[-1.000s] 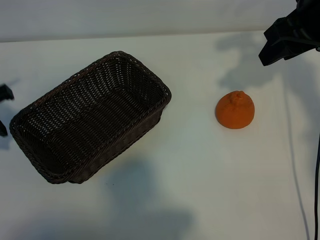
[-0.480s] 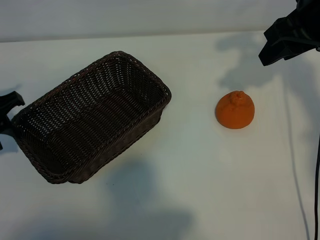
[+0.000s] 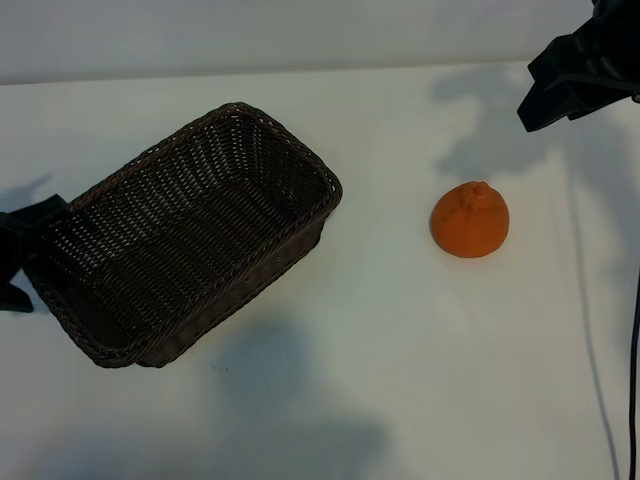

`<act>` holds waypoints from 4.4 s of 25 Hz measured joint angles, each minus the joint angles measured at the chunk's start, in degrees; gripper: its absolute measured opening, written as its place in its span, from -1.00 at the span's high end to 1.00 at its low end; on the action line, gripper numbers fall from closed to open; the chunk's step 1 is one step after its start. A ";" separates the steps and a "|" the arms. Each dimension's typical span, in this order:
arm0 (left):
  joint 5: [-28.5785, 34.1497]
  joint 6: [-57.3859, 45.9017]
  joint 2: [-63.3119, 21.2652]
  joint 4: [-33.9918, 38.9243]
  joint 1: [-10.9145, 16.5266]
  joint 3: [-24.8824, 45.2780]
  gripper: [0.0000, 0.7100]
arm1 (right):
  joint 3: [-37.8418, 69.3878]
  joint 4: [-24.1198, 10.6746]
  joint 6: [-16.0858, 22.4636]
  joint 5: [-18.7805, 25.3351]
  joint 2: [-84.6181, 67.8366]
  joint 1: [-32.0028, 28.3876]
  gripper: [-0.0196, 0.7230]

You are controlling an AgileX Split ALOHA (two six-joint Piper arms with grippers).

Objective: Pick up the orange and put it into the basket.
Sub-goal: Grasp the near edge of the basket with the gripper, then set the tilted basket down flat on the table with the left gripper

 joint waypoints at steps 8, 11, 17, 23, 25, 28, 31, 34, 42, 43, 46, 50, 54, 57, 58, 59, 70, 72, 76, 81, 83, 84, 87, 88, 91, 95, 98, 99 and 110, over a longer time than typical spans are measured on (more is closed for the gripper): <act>-4.09 1.02 4.67 -1.62 0.00 0.00 -0.20 | 0.00 0.00 0.00 -0.05 0.00 0.00 -0.31; -5.22 1.02 5.62 -2.08 0.00 0.00 -0.20 | 0.00 0.00 0.00 -0.05 0.00 0.00 -0.31; -6.58 3.80 5.87 -3.12 0.00 0.00 0.09 | 0.00 0.00 0.00 -0.10 0.00 0.00 -0.31; -5.74 8.80 5.97 -7.36 0.12 -0.79 0.44 | 0.00 0.00 0.00 -0.16 0.00 0.00 -0.31; -4.01 10.32 5.97 -8.30 0.12 -1.76 0.46 | 0.00 0.00 0.00 -0.16 0.00 0.00 -0.31; -0.04 12.26 5.99 -8.64 0.12 -4.04 0.47 | 0.00 0.00 0.00 -0.16 0.00 0.00 -0.31; 4.56 13.81 6.10 -8.29 0.12 -7.32 0.47 | 0.00 0.00 0.00 -0.16 0.00 0.00 -0.31; 9.28 16.19 6.16 -8.21 0.12 -10.89 0.47 | 0.00 0.00 0.00 -0.16 0.00 0.00 -0.31; 19.23 26.82 6.21 -7.88 0.12 -17.64 0.47 | 0.00 0.00 0.00 -0.11 0.00 0.00 -0.31; 19.94 27.77 6.21 -7.82 0.12 -18.31 0.47 | 0.00 0.00 0.00 -0.11 0.00 0.00 -0.31; 21.94 30.00 6.21 -8.15 0.12 -20.67 0.47 | 0.00 0.00 0.00 -0.05 0.00 0.00 -0.31; 23.89 31.05 6.21 -9.75 0.12 -24.67 0.48 | 0.00 0.00 0.00 0.00 0.00 0.00 -0.31; 24.91 31.05 6.26 -10.09 0.12 -28.31 0.48 | 0.00 0.00 0.00 0.00 0.00 0.00 -0.31; 25.01 31.05 8.04 -10.59 -0.08 -31.39 0.48 | 0.00 0.00 0.00 0.00 0.00 0.00 -0.31; 25.01 30.83 9.23 -10.70 -0.44 -32.56 0.48 | 0.00 0.00 0.00 0.00 0.00 0.00 -0.31; 25.01 30.35 10.33 -10.75 -1.10 -33.52 0.48 | 0.00 0.00 0.00 0.00 0.00 0.00 -0.31; 25.01 26.35 23.43 -11.12 -9.51 -46.49 0.48 | 0.00 0.02 0.00 0.00 0.00 0.00 -0.31; 25.01 26.35 25.06 -11.35 -9.95 -47.18 0.48 | 0.00 0.02 0.00 0.00 0.00 0.00 -0.31; 25.01 26.27 27.45 -10.09 -10.42 -47.37 0.48 | 0.00 0.02 0.00 0.00 0.00 0.00 -0.31; 25.01 26.27 29.57 -8.34 -11.37 -47.37 0.48 | 0.00 0.02 0.00 -0.06 0.00 0.00 -0.31; 25.01 26.27 30.16 -8.34 -11.75 -47.37 0.48 | 0.00 0.02 0.00 -0.06 0.00 0.00 -0.31; 25.01 26.27 30.39 -8.34 -11.96 -47.37 0.48 | 0.00 0.02 0.00 -0.06 0.00 0.00 -0.31; 25.00 26.16 31.44 -8.39 -12.47 -47.37 0.48 | 0.00 0.02 0.00 -0.06 0.00 0.00 -0.31; 24.98 25.93 31.70 -8.39 -12.59 -47.37 0.48 | 0.00 0.02 0.00 -0.06 0.00 0.00 -0.31; 23.76 25.38 32.06 -8.34 -13.00 -47.37 0.48 | 0.00 0.02 0.00 -0.11 0.00 0.00 -0.31; 23.43 24.04 32.37 -8.40 -13.66 -47.37 0.48 | 0.00 0.02 0.00 -0.11 0.00 0.00 -0.31; 23.02 23.29 33.57 -8.46 -13.73 -47.37 0.48 | 0.00 0.02 0.00 -0.11 0.00 0.00 -0.31; 22.28 23.02 34.11 -8.46 -13.73 -47.37 0.48 | 0.00 0.02 0.00 -0.11 0.00 0.00 -0.31; 22.28 21.92 35.10 -8.32 -13.73 -47.37 0.48 | 0.00 0.02 0.00 -0.11 0.00 0.00 -0.31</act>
